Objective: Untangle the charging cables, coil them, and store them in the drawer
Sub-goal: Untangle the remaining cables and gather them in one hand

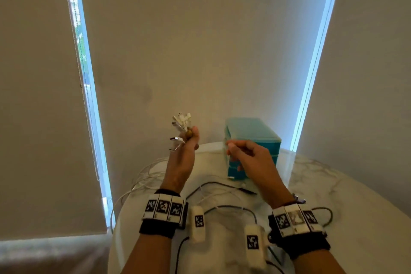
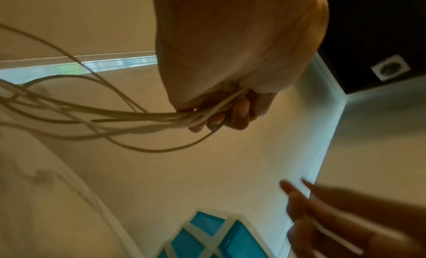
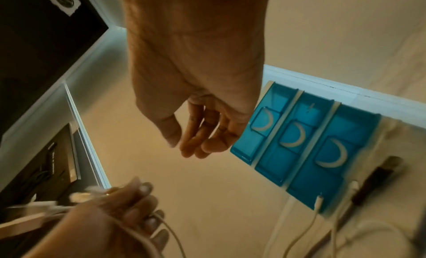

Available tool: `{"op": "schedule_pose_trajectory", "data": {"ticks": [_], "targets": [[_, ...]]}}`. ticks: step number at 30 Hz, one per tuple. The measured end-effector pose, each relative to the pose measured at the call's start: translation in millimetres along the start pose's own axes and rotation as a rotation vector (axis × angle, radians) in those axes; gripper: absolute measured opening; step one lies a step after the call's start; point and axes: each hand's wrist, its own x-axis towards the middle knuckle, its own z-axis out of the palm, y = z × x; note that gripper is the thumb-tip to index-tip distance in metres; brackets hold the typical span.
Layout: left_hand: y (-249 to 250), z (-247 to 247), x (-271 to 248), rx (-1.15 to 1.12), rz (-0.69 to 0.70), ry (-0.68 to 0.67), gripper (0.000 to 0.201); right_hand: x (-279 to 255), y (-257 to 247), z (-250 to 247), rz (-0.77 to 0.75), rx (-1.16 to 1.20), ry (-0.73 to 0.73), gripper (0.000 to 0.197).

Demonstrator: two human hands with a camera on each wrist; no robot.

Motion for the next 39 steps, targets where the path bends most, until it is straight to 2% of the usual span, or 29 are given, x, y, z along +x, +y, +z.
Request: {"op": "schedule_pose_trajectory", "data": {"ticks": [2,5,7,9,12,14,16,18,20,23,26,28,31,32,34,36,38,39], "targets": [[-2.0,2.8,-7.0,0.16,0.027,-0.131,0.039,-14.5,-2.4,-2.1,-0.056,0.008,-0.056,0.034],[-4.3,6.0,-15.4,0.45,0.015,-0.333,0.045,-27.0,1.4,6.2,-0.113,-0.072,-0.176,0.087],[-9.6,10.8,-18.0,0.647,0.021,-0.454,0.035,-29.4,5.0,14.1,-0.135,-0.097,-0.17,0.109],[-12.7,18.2,-20.1,0.764,0.033,-0.551,0.033,-30.1,2.8,22.7,-0.158,-0.066,-0.108,0.103],[-10.9,28.3,-23.2,0.928,0.032,-0.601,0.046,-22.6,6.3,30.9,-0.204,0.001,0.117,0.055],[-7.6,27.9,-24.9,0.925,0.043,-0.597,0.048,-13.0,15.2,27.1,-0.194,0.017,0.237,0.035],[-5.9,26.9,-25.4,0.861,0.076,-0.618,0.038,-6.7,23.1,22.4,-0.104,-0.044,0.158,0.028],[-3.6,27.4,-26.1,0.871,0.107,-0.669,0.033,-5.8,28.3,23.2,-0.028,-0.118,0.008,0.027],[-3.2,28.9,-26.2,0.897,0.104,-0.698,0.033,-6.2,31.1,27.1,-0.016,-0.101,-0.009,0.03],[-3.1,30.3,-27.7,0.912,0.103,-0.714,0.027,-6.2,27.5,30.5,0.021,0.044,0.041,0.063],[-4.0,32.8,-30.1,0.917,0.116,-0.695,0.027,-12.1,16.9,27.8,0.025,0.059,-0.092,0.085],[-5.4,34.2,-30.8,0.917,0.138,-0.667,0.026,-15.7,14.2,28.4,-0.008,0.023,-0.119,0.077],[-4.3,38.0,-32.7,0.921,0.181,-0.632,0.017,-11.7,24.4,33.2,-0.061,-0.077,0.03,0.026],[-3.9,39.4,-32.8,0.948,0.189,-0.617,0.019,-9.9,27.4,34.0,-0.074,-0.104,0.09,0.018],[-3.3,42.4,-32.9,0.976,0.183,-0.582,0.029,-8.2,31.2,35.2,-0.11,-0.104,0.169,0.017],[-4.1,43.3,-32.3,0.988,0.201,-0.567,0.026,-8.7,30.4,36.5,-0.138,-0.091,0.182,0.031],[-5.9,42.6,-31.0,1.053,0.23,-0.579,0.018,-8.5,27.2,37.9,-0.13,-0.151,0.078,0.034],[-5.7,42.5,-31.5,1.099,0.239,-0.567,0.02,-9.3,25.1,38.2,-0.132,-0.199,0.003,0.033]]}}
